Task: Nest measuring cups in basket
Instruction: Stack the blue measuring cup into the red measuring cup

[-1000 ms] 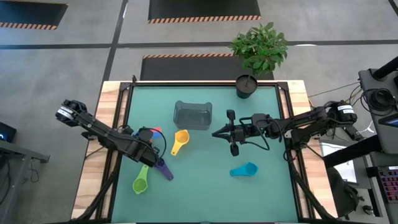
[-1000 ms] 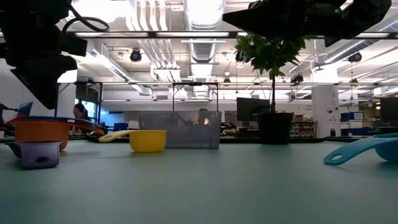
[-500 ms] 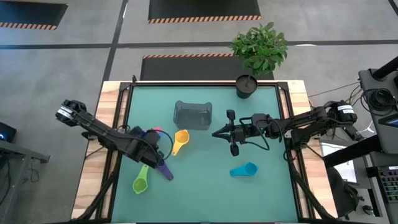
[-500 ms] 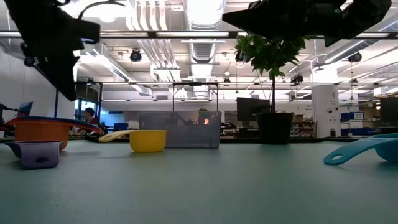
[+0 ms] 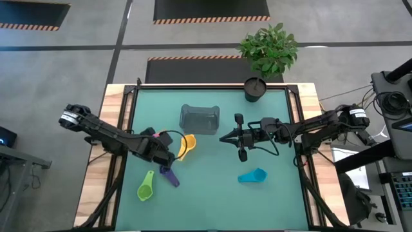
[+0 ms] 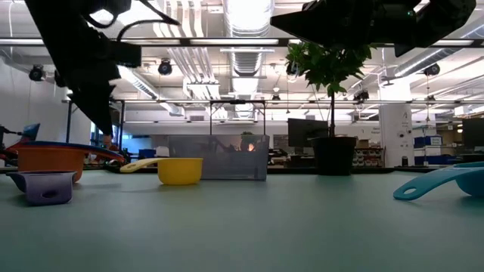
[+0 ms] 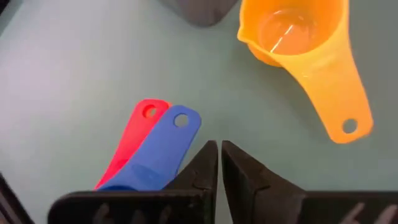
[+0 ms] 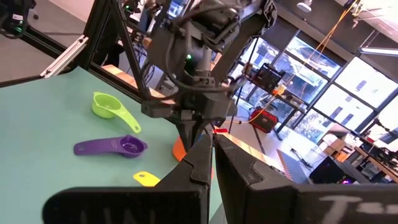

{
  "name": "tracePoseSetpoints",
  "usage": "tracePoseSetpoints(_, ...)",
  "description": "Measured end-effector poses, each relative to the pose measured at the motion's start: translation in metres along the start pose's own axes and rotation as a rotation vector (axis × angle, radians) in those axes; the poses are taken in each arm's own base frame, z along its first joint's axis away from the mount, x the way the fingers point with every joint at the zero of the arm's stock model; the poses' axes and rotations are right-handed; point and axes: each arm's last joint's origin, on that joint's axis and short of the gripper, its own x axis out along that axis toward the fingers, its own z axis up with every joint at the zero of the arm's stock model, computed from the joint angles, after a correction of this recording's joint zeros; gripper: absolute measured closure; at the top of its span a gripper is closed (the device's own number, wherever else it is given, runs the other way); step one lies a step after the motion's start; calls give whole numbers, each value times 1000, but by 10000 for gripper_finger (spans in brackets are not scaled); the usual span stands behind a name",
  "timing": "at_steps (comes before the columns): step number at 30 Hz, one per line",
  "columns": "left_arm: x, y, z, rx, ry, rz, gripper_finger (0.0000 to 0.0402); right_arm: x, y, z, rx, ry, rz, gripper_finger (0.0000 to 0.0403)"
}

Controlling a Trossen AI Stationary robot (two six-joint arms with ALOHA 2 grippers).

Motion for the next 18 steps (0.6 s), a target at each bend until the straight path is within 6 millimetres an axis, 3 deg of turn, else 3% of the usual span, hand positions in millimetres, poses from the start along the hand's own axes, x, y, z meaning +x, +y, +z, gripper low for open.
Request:
tracePoseSetpoints(10, 30, 14, -2, -9, 83, -9, 401, 0, 0, 0, 2, -1, 0, 394)
tracePoseSetpoints(18, 32, 16, -2, -14, 63, 21, 401, 0, 0, 0, 1, 0, 0, 394)
